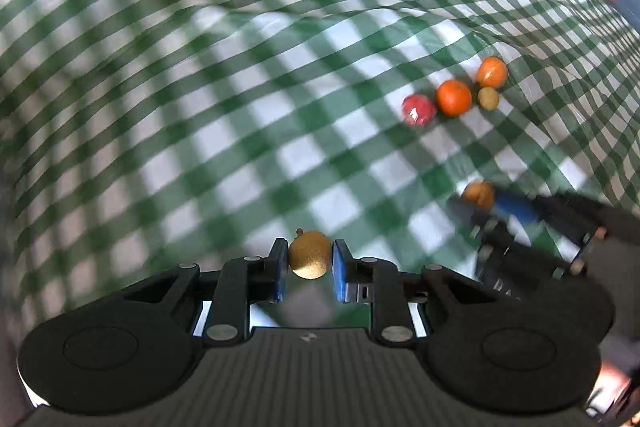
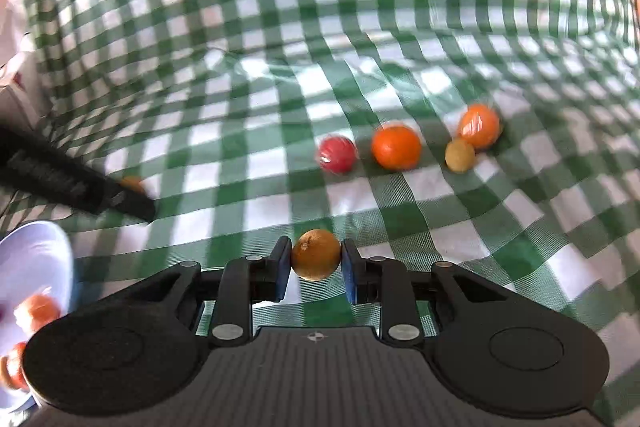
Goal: Organize fruits
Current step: 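Carry both fruits over the blue plate and open both tools to release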
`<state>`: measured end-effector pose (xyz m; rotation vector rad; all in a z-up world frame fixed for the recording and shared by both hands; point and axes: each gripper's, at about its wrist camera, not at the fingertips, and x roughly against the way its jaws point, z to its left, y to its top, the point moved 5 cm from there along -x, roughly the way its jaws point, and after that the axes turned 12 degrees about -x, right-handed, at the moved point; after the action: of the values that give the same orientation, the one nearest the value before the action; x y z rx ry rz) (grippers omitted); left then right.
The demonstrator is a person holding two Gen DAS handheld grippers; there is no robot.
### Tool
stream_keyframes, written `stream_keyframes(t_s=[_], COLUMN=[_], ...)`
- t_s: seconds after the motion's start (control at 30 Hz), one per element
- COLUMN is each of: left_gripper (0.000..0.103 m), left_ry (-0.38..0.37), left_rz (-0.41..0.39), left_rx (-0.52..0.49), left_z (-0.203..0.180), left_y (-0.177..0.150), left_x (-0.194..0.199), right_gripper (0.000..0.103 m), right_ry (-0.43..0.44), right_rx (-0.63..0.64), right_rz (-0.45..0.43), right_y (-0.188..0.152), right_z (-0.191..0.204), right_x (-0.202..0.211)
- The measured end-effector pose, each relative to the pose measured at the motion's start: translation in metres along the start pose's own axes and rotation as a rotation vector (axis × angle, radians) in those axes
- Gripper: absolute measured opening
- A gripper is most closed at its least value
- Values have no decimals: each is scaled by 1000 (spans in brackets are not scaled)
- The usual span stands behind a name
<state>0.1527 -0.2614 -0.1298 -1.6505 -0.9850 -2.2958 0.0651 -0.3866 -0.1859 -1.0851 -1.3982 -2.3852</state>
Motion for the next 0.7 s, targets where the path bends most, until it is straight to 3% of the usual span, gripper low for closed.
stream_keyframes(t_s=[0.17,0.43,0.7], left_gripper=[25,25,26], left_ry=[-8,85,179], left_rz=[0,2,-26], left_rx=[55,144,262], left_z=[9,27,53], left_y=[-49,-125,-189], left_x=[59,127,183], right_gripper=[28,28,28], right_ry=[22,147,275], right_rx=[3,42,181], right_rz=[-41,-6,-58], right_y=[-4,-35,-37], right_z=[17,68,136], right_x=[61,154,217])
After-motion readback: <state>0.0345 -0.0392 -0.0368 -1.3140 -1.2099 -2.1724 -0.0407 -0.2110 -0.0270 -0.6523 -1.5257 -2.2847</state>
